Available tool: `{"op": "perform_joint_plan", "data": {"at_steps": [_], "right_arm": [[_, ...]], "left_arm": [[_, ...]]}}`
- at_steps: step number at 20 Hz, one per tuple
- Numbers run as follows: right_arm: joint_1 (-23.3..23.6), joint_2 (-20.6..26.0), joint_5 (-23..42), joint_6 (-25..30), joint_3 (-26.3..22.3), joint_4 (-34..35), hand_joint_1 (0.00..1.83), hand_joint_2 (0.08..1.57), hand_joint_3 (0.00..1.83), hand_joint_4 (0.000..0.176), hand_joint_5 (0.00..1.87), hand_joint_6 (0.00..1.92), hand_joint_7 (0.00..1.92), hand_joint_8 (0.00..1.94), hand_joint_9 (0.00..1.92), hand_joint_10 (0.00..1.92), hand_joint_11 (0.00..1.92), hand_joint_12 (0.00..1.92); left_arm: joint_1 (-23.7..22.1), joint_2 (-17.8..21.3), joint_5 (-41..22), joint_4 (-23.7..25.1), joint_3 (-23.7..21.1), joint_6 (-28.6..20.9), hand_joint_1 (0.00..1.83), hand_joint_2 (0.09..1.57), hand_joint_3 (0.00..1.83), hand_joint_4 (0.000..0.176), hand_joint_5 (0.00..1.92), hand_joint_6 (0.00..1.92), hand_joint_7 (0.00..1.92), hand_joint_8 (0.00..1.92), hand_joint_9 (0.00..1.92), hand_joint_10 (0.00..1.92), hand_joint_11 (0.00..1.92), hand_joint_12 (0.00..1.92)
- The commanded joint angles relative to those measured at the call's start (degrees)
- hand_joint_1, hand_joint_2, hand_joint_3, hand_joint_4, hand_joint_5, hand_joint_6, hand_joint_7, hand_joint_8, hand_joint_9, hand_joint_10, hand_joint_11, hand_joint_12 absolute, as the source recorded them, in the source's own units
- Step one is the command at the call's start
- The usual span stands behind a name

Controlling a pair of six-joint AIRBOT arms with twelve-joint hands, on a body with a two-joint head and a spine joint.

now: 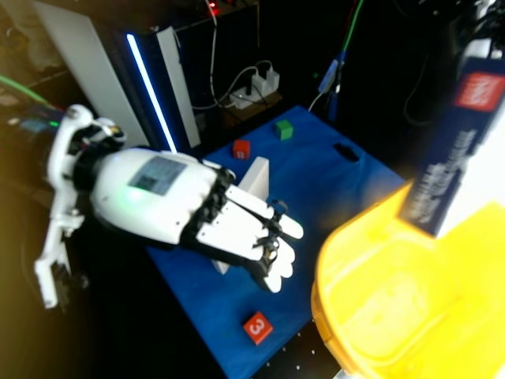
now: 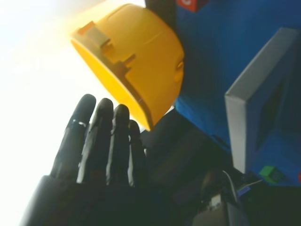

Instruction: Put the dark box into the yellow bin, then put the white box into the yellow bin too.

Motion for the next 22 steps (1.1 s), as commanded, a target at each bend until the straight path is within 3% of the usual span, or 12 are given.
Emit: {"op": "perform_joint_plan", "data": {"at_steps": [1,2,6,7,10,12,15,16,17,18,21,22], "right_arm": [[0.7,-0.1,6.9,0.0,0.2,0.5,0.0,1.0,0.0,0.0,0.22,0.0,0.36,0.0,0.29,0.0,0.0,0.77],[0.7,0.0,6.9,0.0,0.2,0.5,0.0,1.01,0.0,0.0,0.23,0.0,0.34,0.0,0.29,0.0,0.0,0.73],[0.7,-0.2,6.9,0.0,0.1,0.5,0.0,0.95,0.0,0.0,0.26,0.0,0.39,0.0,0.33,0.0,0.03,0.7],[0.7,-0.2,6.9,0.0,0.1,0.5,0.0,0.94,0.0,0.0,0.25,0.0,0.4,0.0,0.34,0.01,0.04,0.7],[0.7,-0.1,6.9,0.0,-0.3,0.5,0.0,0.92,0.0,0.0,0.24,0.0,0.39,0.0,0.33,0.0,0.06,0.71],[0.7,0.8,6.9,0.0,-1.4,0.5,0.0,0.92,0.0,0.0,0.24,0.0,0.4,0.01,0.37,0.02,0.1,0.73],[0.7,1.8,6.9,0.0,-3.2,0.5,0.05,0.86,0.0,0.0,0.18,0.0,0.34,0.0,0.3,0.0,0.04,0.69],[0.7,2.3,6.9,0.0,-4.0,0.5,0.06,0.84,0.0,0.0,0.17,0.0,0.35,0.0,0.29,0.0,0.02,0.79],[0.6,2.6,6.9,0.0,-4.5,0.5,0.05,0.84,0.0,0.001,0.16,0.0,0.35,0.0,0.28,0.0,0.0,0.88],[0.5,3.0,6.9,0.0,-5.3,0.5,0.05,0.84,0.0,0.011,0.14,0.0,0.32,0.0,0.26,0.0,0.0,0.9],[-0.2,3.7,7.0,0.0,-7.0,-0.2,0.03,0.77,0.0,0.051,0.1,0.0,0.3,0.0,0.28,0.0,0.07,0.91],[-0.5,4.0,7.0,0.0,-7.7,-0.5,0.01,0.8,0.01,0.03,0.09,0.0,0.31,0.0,0.3,0.01,0.08,0.9]], "left_arm": [[-1.0,0.0,-6.1,-2.8,0.5,-0.5,1.19,0.86,0.0,0.0,0.62,0.07,0.49,0.07,0.43,0.05,0.24,0.46],[-1.0,0.0,-6.1,-2.8,0.5,-0.5,1.14,0.84,0.0,0.038,0.5,0.01,0.31,0.01,0.24,0.01,0.08,0.36],[-1.0,-0.1,-5.5,-2.5,0.6,-0.5,1.03,0.78,0.0,0.047,0.25,0.0,0.15,0.0,0.09,0.0,0.0,0.29],[-1.0,-0.2,-5.6,-2.5,0.7,-0.5,1.01,0.75,0.0,0.078,0.25,0.0,0.15,0.0,0.09,0.0,0.0,0.28],[-0.9,-0.2,-5.7,-2.5,0.5,-0.5,1.05,0.73,0.0,0.032,0.27,0.0,0.19,0.0,0.15,0.0,0.0,0.46],[-0.4,0.4,-5.7,-2.5,-0.1,-0.5,1.03,0.73,0.0,0.022,0.28,0.0,0.2,0.0,0.12,0.01,0.0,0.35],[0.4,1.6,-5.0,-2.4,-1.0,-0.5,1.06,0.72,0.0,0.055,0.29,0.01,0.17,0.0,0.09,0.0,0.0,0.29],[0.8,1.9,-4.9,-2.4,-1.3,-0.5,1.04,0.72,0.0,0.042,0.32,0.01,0.18,0.0,0.09,0.0,0.0,0.25],[1.1,2.3,-4.7,-2.4,-1.5,-0.5,1.05,0.71,0.0,0.05,0.33,0.01,0.18,0.0,0.1,0.0,0.0,0.24],[1.5,2.8,-4.4,-2.4,-1.9,-0.5,1.03,0.73,0.0,0.064,0.34,0.01,0.18,0.0,0.08,0.0,0.0,0.18],[2.6,3.3,-3.8,-2.4,-2.1,-0.5,1.06,0.73,0.0,0.052,0.35,0.01,0.12,0.0,0.03,0.0,0.0,0.06],[2.8,3.3,-3.7,-2.4,-2.1,-0.5,1.08,0.73,0.0,0.073,0.34,0.0,0.12,0.0,0.02,0.0,0.0,0.04]]}}
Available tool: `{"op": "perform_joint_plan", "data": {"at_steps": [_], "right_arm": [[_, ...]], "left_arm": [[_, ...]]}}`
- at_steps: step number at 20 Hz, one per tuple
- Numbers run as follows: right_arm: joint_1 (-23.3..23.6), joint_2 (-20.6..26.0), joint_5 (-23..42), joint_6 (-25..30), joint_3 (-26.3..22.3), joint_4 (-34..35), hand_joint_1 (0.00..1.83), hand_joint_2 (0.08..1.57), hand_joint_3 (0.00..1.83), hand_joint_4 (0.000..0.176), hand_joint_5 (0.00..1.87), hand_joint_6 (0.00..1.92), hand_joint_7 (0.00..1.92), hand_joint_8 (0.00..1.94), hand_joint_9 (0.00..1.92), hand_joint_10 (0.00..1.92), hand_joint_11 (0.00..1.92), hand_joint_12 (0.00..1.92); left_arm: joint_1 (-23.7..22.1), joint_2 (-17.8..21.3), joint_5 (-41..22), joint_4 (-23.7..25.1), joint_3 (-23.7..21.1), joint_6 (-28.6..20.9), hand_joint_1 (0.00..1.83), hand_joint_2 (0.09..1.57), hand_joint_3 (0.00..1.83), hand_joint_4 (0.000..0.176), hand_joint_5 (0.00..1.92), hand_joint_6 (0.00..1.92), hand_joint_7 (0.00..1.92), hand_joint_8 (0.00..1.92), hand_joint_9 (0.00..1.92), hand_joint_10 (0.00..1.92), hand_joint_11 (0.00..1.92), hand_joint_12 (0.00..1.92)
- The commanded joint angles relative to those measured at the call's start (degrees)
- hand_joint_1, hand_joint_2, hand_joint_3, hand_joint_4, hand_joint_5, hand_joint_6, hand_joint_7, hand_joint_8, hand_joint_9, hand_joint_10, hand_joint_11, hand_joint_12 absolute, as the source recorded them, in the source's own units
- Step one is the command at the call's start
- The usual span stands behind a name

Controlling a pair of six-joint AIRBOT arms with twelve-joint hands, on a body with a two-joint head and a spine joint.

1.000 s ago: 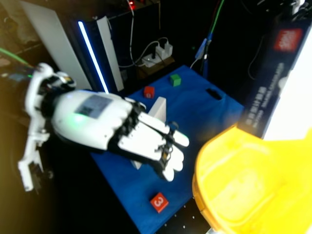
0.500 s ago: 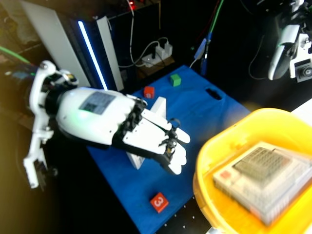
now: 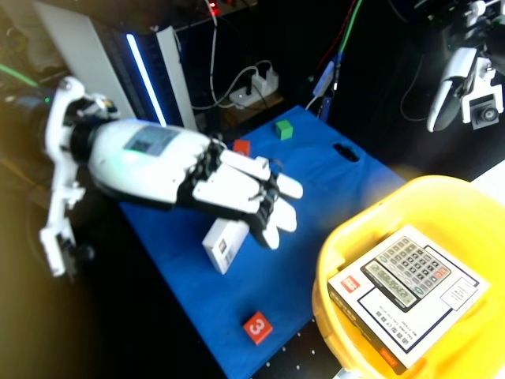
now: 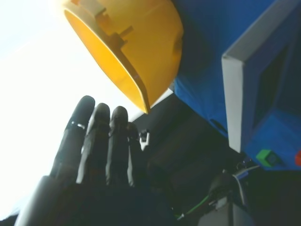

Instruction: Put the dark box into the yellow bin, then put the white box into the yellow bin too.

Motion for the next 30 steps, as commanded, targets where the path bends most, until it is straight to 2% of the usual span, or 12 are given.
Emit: {"op": "perform_joint_plan", "data": {"at_steps": [1,6,11,15,19,20,24,25,27,28,29,30], "right_arm": [[0.4,0.3,6.7,0.2,-0.4,0.2,0.02,0.81,0.01,0.035,0.07,0.0,0.31,0.0,0.3,0.01,0.08,0.9],[-2.6,-0.8,7.3,3.2,-0.7,-3.0,0.22,0.7,0.0,0.088,0.09,0.0,0.31,0.0,0.29,0.0,0.02,0.81],[-5.6,-4.1,7.3,3.2,1.0,-2.2,0.56,0.65,0.0,0.0,0.09,0.0,0.28,0.0,0.28,0.0,0.08,0.61],[-6.8,-6.2,7.3,3.2,2.7,-1.2,0.73,0.64,0.0,0.018,0.16,0.0,0.31,0.0,0.26,0.0,0.13,0.35],[-8.2,-8.3,7.3,3.2,4.5,0.6,0.67,0.66,0.0,0.008,0.23,0.0,0.34,0.0,0.34,0.0,0.25,0.3],[-8.7,-8.9,7.3,3.2,5.0,1.2,0.64,0.67,0.0,0.006,0.25,0.0,0.36,0.0,0.36,0.01,0.29,0.31],[-9.5,-11.0,7.3,3.2,6.7,3.1,0.74,0.72,0.0,0.0,0.5,0.0,0.59,0.0,0.64,0.01,0.63,0.25],[-10.1,-11.5,8.5,3.2,7.1,4.1,0.76,0.75,0.0,0.0,0.59,0.0,0.68,0.0,0.75,0.0,0.75,0.19],[-13.1,-12.1,14.0,3.2,7.9,8.7,1.04,0.92,0.02,0.0,0.93,0.02,1.04,0.02,1.1,0.02,0.92,0.36],[-13.3,-12.2,14.1,3.2,8.0,9.2,1.16,0.99,0.01,0.0,1.16,0.45,1.16,0.0,1.22,0.01,0.91,0.66],[-13.4,-12.6,14.2,3.2,8.3,9.6,1.36,0.99,0.01,0.0,1.18,0.35,1.4,0.07,1.24,0.69,0.99,0.95],[-13.4,-12.9,14.2,3.2,8.6,9.8,1.32,1.0,0.0,0.0,1.2,0.39,1.4,0.35,1.31,0.64,1.07,1.12]], "left_arm": [[-0.4,0.4,-5.4,-2.6,0.0,-0.1,1.1,0.73,0.0,0.084,0.34,0.0,0.12,0.0,0.02,0.0,0.01,0.04],[0.6,0.9,-5.1,-2.8,-0.6,-0.2,1.06,0.75,0.01,0.044,0.29,0.0,0.13,0.0,0.02,0.0,0.0,0.0],[1.1,2.4,-5.9,-3.9,-2.1,-0.2,1.06,0.74,0.0,0.04,0.25,0.0,0.08,0.01,0.02,0.01,0.03,0.01],[1.1,3.6,-7.0,-4.4,-3.4,0.3,0.99,0.74,0.0,0.107,0.29,0.02,0.1,0.01,0.04,0.01,0.07,0.03],[0.3,4.8,-8.8,-5.4,-5.2,0.8,0.96,0.73,0.0,0.09,0.21,0.0,0.06,0.0,0.06,0.01,0.12,0.06],[-0.1,5.0,-9.4,-5.7,-5.5,0.8,0.93,0.73,0.0,0.053,0.19,0.0,0.05,0.0,0.06,0.01,0.13,0.07],[-0.5,7.4,-11.7,-8.0,-8.1,2.7,0.93,0.81,0.02,0.098,0.03,0.0,0.0,0.0,0.0,0.0,0.0,0.01],[-0.5,8.1,-12.2,-8.5,-8.9,3.4,0.95,0.81,0.02,0.043,0.03,0.01,0.0,0.0,0.0,0.0,0.0,0.0],[-0.5,8.5,-13.0,-9.6,-9.5,4.2,0.52,1.02,0.0,0.118,0.16,0.03,0.23,0.04,0.3,0.05,0.01,1.08],[-0.5,8.5,-13.1,-9.8,-9.5,4.3,0.63,0.98,0.0,0.086,0.17,0.02,0.05,0.01,0.17,0.01,0.0,0.99],[-0.4,8.9,-13.2,-10.0,-9.7,4.3,0.13,1.29,0.04,0.0,0.03,0.0,0.07,0.01,0.18,0.01,0.0,1.08],[-0.1,9.3,-13.2,-10.2,-9.9,4.3,0.57,1.31,0.0,0.099,0.11,0.04,0.21,0.05,0.22,0.03,0.0,1.09]]}}
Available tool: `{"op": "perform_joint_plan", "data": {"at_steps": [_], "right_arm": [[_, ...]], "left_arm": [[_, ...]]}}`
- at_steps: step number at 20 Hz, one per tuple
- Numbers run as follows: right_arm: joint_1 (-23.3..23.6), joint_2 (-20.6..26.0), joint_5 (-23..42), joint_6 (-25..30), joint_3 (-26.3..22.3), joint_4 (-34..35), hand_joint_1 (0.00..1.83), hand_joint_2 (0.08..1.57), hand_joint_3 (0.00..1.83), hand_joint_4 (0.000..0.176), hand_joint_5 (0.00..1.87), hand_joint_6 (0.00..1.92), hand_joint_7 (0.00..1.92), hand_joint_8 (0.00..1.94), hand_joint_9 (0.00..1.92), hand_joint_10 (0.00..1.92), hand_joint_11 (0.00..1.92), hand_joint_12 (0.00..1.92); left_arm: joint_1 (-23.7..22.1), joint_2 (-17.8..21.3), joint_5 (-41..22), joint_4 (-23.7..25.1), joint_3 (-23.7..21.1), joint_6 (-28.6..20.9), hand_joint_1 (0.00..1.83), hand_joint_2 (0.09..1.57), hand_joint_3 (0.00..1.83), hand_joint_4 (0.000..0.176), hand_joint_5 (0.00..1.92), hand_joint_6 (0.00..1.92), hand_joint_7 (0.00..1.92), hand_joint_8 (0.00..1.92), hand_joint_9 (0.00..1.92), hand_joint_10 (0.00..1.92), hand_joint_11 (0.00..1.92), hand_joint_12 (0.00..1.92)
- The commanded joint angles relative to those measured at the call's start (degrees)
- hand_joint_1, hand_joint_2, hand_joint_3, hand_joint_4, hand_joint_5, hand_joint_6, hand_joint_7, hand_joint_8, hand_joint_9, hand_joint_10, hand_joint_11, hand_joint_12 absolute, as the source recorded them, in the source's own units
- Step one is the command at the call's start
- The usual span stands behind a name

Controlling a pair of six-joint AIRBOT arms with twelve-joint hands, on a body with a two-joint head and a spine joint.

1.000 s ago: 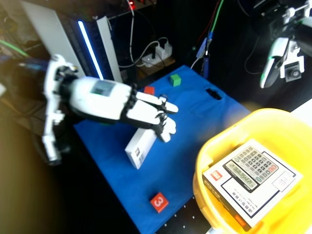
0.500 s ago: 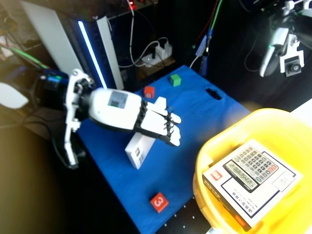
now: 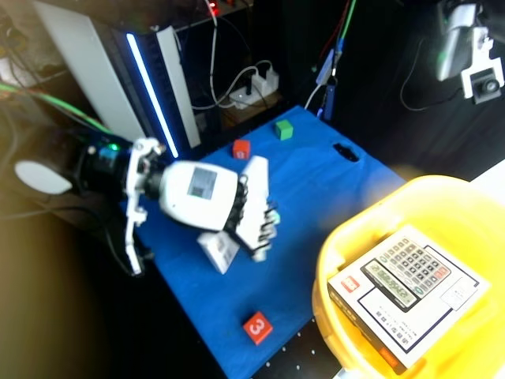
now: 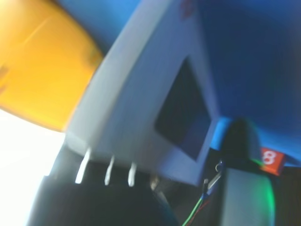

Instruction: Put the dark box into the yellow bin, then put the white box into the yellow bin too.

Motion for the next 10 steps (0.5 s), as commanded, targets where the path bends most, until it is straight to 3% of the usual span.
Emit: {"op": "perform_joint_plan", "data": {"at_steps": [1,2,3,5,8,9,10], "right_arm": [[0.8,-0.1,7.2,-0.2,0.1,0.3,1.31,1.0,0.0,0.0,1.2,0.41,1.36,0.49,1.35,0.58,1.09,1.21],[0.8,-0.1,7.2,-0.2,0.1,0.4,1.3,1.02,0.0,0.0,1.15,0.48,1.31,0.62,1.36,0.6,1.09,1.29],[0.8,-0.1,7.5,-0.2,0.1,0.7,1.3,1.02,0.0,0.0,1.12,0.57,1.31,0.61,1.35,0.58,1.08,1.28],[0.8,-0.1,9.1,-0.2,0.0,1.7,1.29,1.05,0.0,0.0,1.03,0.69,1.26,0.7,1.35,0.55,1.06,1.29],[0.9,-0.1,10.4,-0.2,-0.3,2.5,1.27,1.1,0.0,0.0,0.94,0.77,1.11,1.03,1.23,1.04,1.04,1.58],[1.2,0.0,10.8,-0.2,-0.5,2.6,1.18,1.12,0.0,0.0,0.97,0.93,1.18,0.83,1.19,1.2,1.03,1.68],[1.6,0.2,11.4,-0.2,-0.7,2.8,1.17,1.12,0.0,0.0,0.97,0.97,1.24,0.72,1.19,1.24,1.04,1.68]], "left_arm": [[-0.1,0.3,-6.1,-2.4,0.0,-0.3,0.34,1.48,0.0,0.093,0.16,0.06,0.25,0.05,0.18,0.02,0.0,1.22],[0.1,0.3,-5.9,-2.4,0.0,-0.3,0.54,1.26,0.0,0.139,0.27,0.07,0.29,0.03,0.23,0.03,0.0,1.1],[0.6,0.4,-5.9,-2.6,0.0,-0.3,0.6,1.19,0.0,0.149,0.3,0.05,0.3,0.01,0.24,0.02,0.0,1.06],[1.3,0.6,-5.5,-2.8,-0.1,-0.3,0.61,1.18,0.0,0.151,0.31,0.04,0.3,0.01,0.25,0.02,0.0,1.05],[2.0,1.4,-5.0,-2.8,-0.7,-0.3,0.61,1.18,0.0,0.151,0.31,0.04,0.3,0.01,0.25,0.02,0.0,1.05],[2.4,1.6,-4.8,-2.8,-0.9,-0.3,0.61,1.18,0.0,0.151,0.31,0.03,0.3,0.01,0.25,0.02,0.0,1.05],[2.8,1.8,-4.8,-2.9,-1.0,-0.3,0.61,1.18,0.0,0.151,0.31,0.03,0.31,0.01,0.25,0.02,0.0,1.05]]}}
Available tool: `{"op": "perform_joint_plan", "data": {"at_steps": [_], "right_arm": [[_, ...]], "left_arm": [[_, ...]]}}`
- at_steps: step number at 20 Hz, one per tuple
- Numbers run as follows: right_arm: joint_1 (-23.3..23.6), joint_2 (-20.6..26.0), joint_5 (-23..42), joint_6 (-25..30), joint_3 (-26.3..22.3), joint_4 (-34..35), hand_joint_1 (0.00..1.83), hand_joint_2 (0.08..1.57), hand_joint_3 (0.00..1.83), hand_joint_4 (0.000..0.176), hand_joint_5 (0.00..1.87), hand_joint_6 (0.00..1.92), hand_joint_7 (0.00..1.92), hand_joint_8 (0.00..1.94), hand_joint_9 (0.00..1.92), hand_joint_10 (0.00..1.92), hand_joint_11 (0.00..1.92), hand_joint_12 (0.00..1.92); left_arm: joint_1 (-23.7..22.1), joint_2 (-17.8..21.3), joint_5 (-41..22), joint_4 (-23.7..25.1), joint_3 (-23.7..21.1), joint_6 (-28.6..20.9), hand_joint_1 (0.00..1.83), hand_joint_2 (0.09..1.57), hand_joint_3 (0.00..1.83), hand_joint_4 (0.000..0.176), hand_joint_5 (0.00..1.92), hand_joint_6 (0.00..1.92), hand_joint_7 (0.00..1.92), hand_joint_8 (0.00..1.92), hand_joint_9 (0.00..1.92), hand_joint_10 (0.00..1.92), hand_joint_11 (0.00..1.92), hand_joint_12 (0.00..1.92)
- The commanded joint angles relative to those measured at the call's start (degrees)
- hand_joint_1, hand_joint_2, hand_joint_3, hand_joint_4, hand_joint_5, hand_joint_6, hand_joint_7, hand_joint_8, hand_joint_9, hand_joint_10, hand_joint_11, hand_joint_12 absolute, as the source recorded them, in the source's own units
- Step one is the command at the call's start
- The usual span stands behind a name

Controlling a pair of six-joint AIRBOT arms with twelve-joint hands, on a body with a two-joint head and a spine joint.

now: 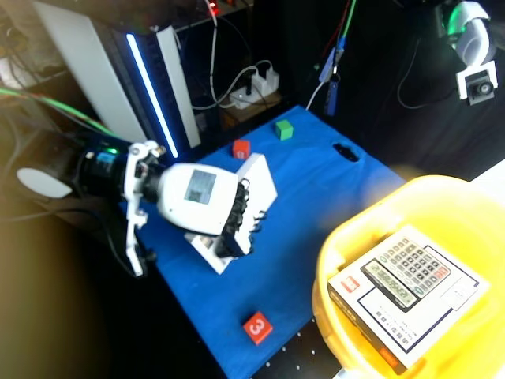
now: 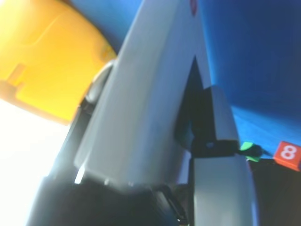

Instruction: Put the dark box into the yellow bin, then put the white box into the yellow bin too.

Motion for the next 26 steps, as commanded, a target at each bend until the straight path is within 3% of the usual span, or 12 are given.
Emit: {"op": "perform_joint_plan", "data": {"at_steps": [1,2,3,4,5,8,13,14,17,19,22,26], "right_arm": [[1.7,0.3,8.5,-0.1,-0.3,0.2,1.25,1.11,0.0,0.0,0.96,0.8,1.13,0.99,1.17,1.19,1.02,1.63],[2.3,0.4,9.1,-0.1,-0.4,0.2,1.27,1.11,0.0,0.0,0.94,0.79,1.09,1.06,1.16,1.21,1.0,1.67],[2.7,0.4,9.6,-0.1,-0.4,0.3,1.27,1.11,0.0,0.0,0.94,0.79,1.09,1.07,1.14,1.21,0.98,1.67],[3.5,0.4,10.3,-0.1,-0.4,0.3,1.27,1.1,0.0,0.0,0.95,0.77,1.1,1.05,1.15,1.19,0.99,1.66],[4.2,0.4,11.0,-0.1,-0.4,0.3,1.28,1.09,0.0,0.0,0.97,0.75,1.13,0.99,1.16,1.09,0.98,1.59],[6.5,0.6,12.0,-0.1,-0.4,-0.2,1.28,1.09,0.0,0.0,0.97,0.76,1.15,0.94,1.18,0.99,0.99,1.53],[11.2,0.4,12.5,-0.1,-0.2,-2.0,1.28,1.07,0.0,0.0,0.97,0.78,1.2,0.83,1.23,0.87,1.02,1.48],[12.2,0.2,12.5,-0.1,-0.1,-2.6,1.28,1.07,0.0,0.0,0.98,0.77,1.19,0.86,1.26,0.88,1.06,1.47],[15.1,0.3,12.5,-0.1,-0.3,-4.4,1.17,1.08,0.0,0.0,1.04,0.86,1.29,0.43,1.22,0.92,1.03,1.48],[17.6,0.2,12.5,-0.2,0.1,-5.4,1.17,1.09,0.0,0.0,1.04,0.87,1.32,0.41,1.21,1.05,1.06,1.58],[20.5,-0.3,12.5,-0.7,1.3,-6.1,1.17,1.1,0.0,0.0,1.02,0.91,1.28,0.53,1.18,1.22,1.07,1.67],[23.5,-0.6,12.4,-3.5,2.2,-6.1,1.26,1.09,0.01,0.0,0.96,0.83,1.18,0.84,1.2,1.05,1.06,1.52]], "left_arm": [[-0.3,0.4,-5.6,-2.8,-0.1,-0.2,0.61,1.18,0.0,0.151,0.31,0.03,0.31,0.01,0.25,0.02,0.0,1.05],[0.2,0.4,-5.7,-3.1,-0.1,-0.1,0.61,1.18,0.0,0.151,0.31,0.03,0.31,0.01,0.25,0.02,0.0,1.05],[0.6,0.5,-5.7,-3.4,-0.1,0.1,0.89,0.88,0.0,0.134,0.19,0.01,0.13,0.0,0.07,0.0,0.0,0.35],[1.0,0.5,-5.7,-3.7,-0.1,0.3,0.87,0.84,0.0,0.115,0.12,0.0,0.04,0.0,0.01,0.0,0.0,0.07],[1.3,0.5,-5.8,-4.0,-0.1,0.6,0.85,0.78,0.0,0.158,0.08,0.0,0.01,0.0,0.0,0.0,0.0,0.01],[1.4,0.4,-5.6,-4.0,-0.2,1.0,0.93,0.77,0.0,0.176,0.15,0.0,0.06,0.0,0.01,0.0,0.03,0.01],[2.4,0.3,-5.3,-4.3,-0.2,1.5,0.91,0.77,0.0,0.077,0.14,0.01,0.03,0.0,0.02,0.0,0.04,0.02],[3.2,0.4,-5.3,-5.0,-0.2,1.9,0.9,0.76,0.0,0.075,0.15,0.01,0.06,0.01,0.04,0.01,0.04,0.02],[4.5,0.5,-5.4,-6.2,-0.1,2.1,0.9,0.76,0.0,0.14,0.15,0.01,0.07,0.01,0.02,0.0,0.0,0.0],[4.9,0.6,-5.3,-6.3,-0.1,2.1,0.9,0.76,0.0,0.172,0.15,0.01,0.07,0.01,0.03,0.0,0.0,0.0],[5.1,0.5,-5.4,-6.3,-0.3,2.1,0.91,0.76,0.0,0.176,0.16,0.01,0.08,0.01,0.02,0.01,0.0,0.0],[5.8,0.4,-5.9,-6.3,-0.4,2.2,0.86,0.75,0.0,0.176,0.13,0.0,0.09,0.01,0.03,0.01,0.01,0.0]]}}
